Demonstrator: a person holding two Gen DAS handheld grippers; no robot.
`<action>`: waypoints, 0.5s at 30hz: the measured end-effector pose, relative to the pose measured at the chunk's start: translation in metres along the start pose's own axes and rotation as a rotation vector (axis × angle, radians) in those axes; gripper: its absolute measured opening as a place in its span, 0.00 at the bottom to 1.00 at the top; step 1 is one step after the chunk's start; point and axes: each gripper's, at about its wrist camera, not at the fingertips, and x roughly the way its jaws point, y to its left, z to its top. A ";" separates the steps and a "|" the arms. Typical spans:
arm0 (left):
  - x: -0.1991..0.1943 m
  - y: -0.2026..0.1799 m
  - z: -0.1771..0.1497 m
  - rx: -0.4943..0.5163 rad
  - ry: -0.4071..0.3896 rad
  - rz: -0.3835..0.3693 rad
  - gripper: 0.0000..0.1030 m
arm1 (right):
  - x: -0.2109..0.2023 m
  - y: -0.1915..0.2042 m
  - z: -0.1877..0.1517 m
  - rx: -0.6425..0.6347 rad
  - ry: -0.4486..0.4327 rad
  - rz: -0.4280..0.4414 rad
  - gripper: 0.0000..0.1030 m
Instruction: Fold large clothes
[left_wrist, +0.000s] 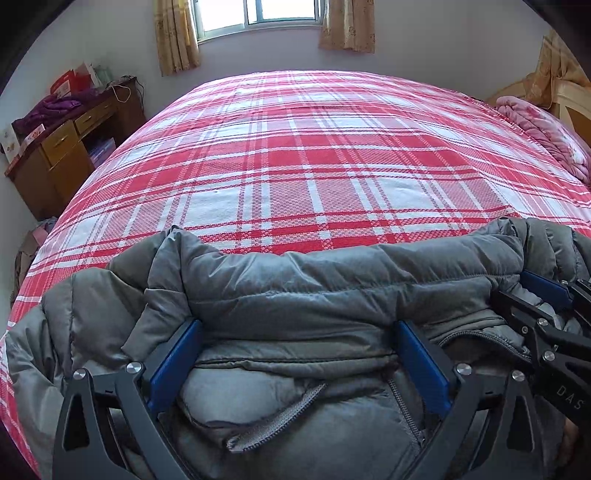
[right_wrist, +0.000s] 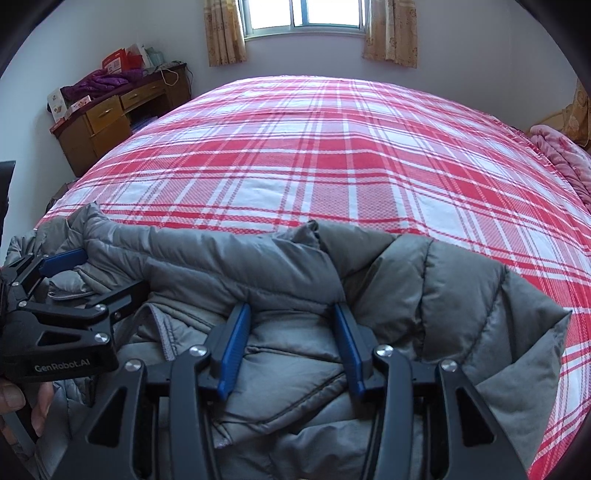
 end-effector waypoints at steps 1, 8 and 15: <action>0.001 0.000 0.000 -0.001 0.002 -0.002 0.99 | 0.001 0.000 0.000 0.000 0.002 0.000 0.48; 0.001 -0.003 0.004 0.011 0.016 0.012 0.99 | 0.002 0.000 0.002 -0.003 0.009 -0.001 0.49; -0.102 0.026 0.017 -0.007 -0.096 -0.015 0.99 | -0.050 -0.005 0.003 -0.044 -0.043 -0.035 0.63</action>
